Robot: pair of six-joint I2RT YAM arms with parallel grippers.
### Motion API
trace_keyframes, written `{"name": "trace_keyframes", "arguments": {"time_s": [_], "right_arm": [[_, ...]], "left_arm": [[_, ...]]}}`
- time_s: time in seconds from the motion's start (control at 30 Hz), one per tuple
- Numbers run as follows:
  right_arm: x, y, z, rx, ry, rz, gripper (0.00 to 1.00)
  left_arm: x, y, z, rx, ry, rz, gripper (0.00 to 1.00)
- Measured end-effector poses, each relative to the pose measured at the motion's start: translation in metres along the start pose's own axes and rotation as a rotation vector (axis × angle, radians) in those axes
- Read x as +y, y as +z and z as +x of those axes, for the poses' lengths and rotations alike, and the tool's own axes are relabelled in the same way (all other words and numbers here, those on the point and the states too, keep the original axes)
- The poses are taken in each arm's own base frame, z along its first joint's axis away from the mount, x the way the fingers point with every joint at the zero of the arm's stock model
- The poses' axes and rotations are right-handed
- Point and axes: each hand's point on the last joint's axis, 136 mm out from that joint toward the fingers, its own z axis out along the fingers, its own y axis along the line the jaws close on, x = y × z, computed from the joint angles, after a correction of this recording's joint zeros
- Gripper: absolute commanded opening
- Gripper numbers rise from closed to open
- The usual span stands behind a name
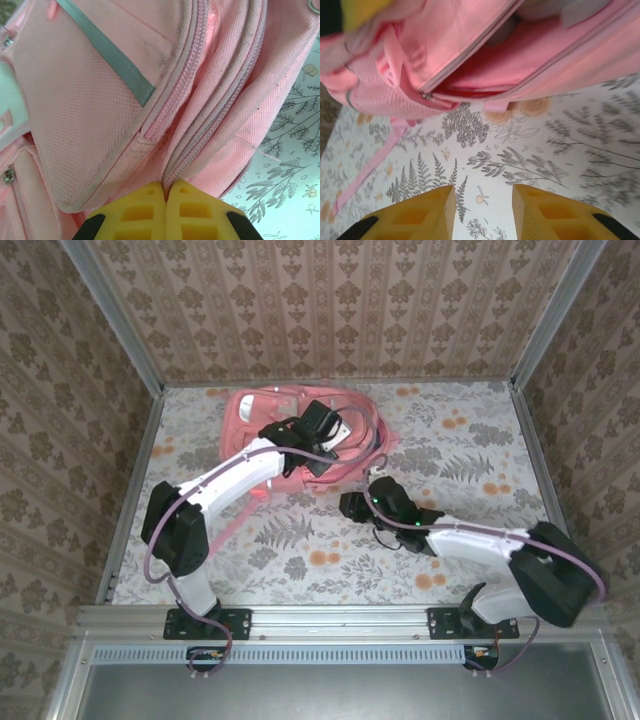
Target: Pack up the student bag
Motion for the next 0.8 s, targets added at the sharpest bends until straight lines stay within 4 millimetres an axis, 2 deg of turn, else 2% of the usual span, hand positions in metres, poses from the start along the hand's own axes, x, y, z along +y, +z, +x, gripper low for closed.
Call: {"name": "trace_keyframes", "arguments": {"time_s": [0.17, 0.27, 0.53, 0.8], "right_arm": [[0.023, 0.034, 0.01, 0.028, -0.031, -0.039, 0.34], [0.03, 0.053, 0.011, 0.02, -0.022, -0.052, 0.32], [0.019, 0.088, 0.019, -0.028, 0.078, -0.059, 0.3], [0.01, 0.112, 0.025, -0.08, 0.165, -0.102, 0.32]], "left_arm": [[-0.003, 0.004, 0.002, 0.009, -0.033, 0.034, 0.0], [-0.002, 0.005, 0.002, 0.007, -0.051, 0.047, 0.0], [-0.001, 0.006, 0.003, 0.006, -0.125, 0.081, 0.0], [0.002, 0.002, 0.001, 0.008, -0.18, 0.1, 0.0]]}}
